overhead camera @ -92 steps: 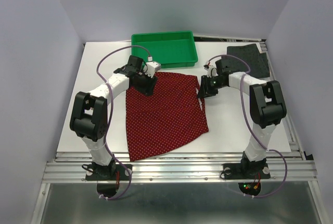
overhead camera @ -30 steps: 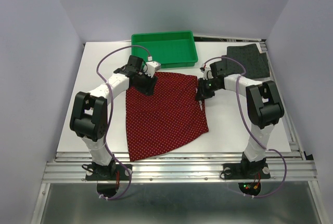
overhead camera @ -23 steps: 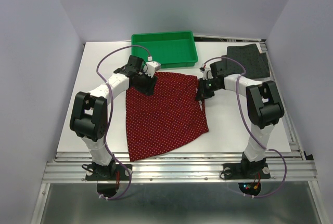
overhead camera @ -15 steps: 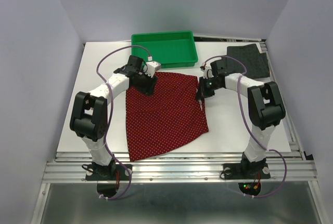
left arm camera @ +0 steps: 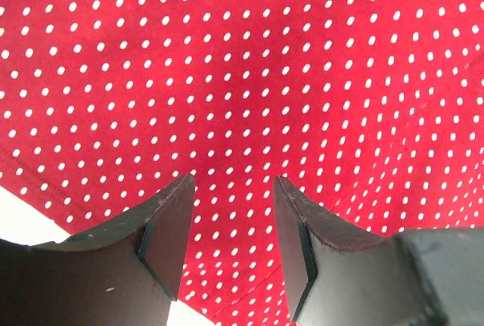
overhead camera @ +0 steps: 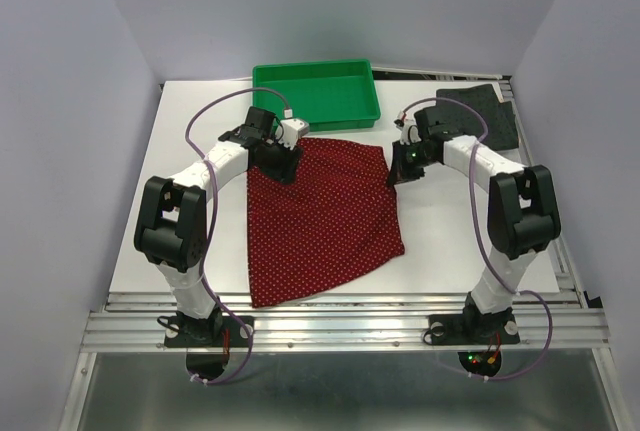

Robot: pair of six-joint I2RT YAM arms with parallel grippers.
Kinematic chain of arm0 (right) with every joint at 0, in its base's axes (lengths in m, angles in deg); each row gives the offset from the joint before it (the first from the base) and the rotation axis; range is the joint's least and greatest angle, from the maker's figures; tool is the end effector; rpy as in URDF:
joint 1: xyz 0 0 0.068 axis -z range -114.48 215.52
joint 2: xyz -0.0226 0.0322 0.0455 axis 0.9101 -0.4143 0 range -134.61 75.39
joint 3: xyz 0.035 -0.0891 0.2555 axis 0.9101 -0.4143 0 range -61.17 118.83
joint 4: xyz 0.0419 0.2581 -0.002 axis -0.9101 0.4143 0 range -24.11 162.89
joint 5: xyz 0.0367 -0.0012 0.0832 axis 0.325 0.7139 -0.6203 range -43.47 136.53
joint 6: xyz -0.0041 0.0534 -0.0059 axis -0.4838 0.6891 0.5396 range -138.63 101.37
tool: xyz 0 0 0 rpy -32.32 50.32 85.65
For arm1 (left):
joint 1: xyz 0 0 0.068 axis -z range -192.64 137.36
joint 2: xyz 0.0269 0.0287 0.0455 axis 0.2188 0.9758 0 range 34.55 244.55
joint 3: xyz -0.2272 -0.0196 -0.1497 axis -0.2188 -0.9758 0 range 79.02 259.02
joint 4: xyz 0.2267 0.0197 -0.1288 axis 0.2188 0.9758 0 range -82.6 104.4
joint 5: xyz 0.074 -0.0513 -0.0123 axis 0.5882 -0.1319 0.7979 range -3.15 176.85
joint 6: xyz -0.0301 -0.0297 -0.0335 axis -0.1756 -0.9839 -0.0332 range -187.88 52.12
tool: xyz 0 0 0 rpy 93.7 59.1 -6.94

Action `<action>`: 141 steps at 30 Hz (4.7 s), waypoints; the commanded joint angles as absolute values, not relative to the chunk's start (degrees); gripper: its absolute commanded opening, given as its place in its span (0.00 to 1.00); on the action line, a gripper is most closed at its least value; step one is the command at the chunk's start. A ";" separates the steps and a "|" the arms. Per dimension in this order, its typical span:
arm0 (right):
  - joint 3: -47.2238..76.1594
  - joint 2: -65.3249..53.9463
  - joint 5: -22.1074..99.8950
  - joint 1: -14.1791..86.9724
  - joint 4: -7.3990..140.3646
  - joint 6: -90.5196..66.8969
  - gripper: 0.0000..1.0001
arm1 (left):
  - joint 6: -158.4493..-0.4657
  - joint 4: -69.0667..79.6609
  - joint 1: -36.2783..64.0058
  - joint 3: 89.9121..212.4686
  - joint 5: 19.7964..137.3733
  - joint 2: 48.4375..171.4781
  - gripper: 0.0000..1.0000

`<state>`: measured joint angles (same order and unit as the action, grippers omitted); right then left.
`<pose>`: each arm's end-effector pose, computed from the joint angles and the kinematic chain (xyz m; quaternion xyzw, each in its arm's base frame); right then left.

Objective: Fold and stack the skirts
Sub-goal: Flatten the skirt out, then fold the skirt

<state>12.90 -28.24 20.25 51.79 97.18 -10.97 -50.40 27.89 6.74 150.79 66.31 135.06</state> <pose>0.3621 0.1048 0.2090 -0.1071 0.9381 0.2617 0.1999 0.3561 -0.1385 0.2265 0.3504 0.8555 -0.1727 0.3399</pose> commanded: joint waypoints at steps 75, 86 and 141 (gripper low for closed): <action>11.42 -30.70 20.08 45.57 103.15 -32.16 0.57 | -25.60 38.51 16.12 143.25 57.95 125.61 0.46; 38.22 -41.40 24.83 47.50 105.69 -42.79 0.67 | -25.97 41.23 -3.83 168.64 53.63 137.90 0.63; 57.93 -61.89 14.20 55.59 127.76 -63.45 0.53 | -21.12 38.34 -6.31 173.33 57.58 156.28 0.00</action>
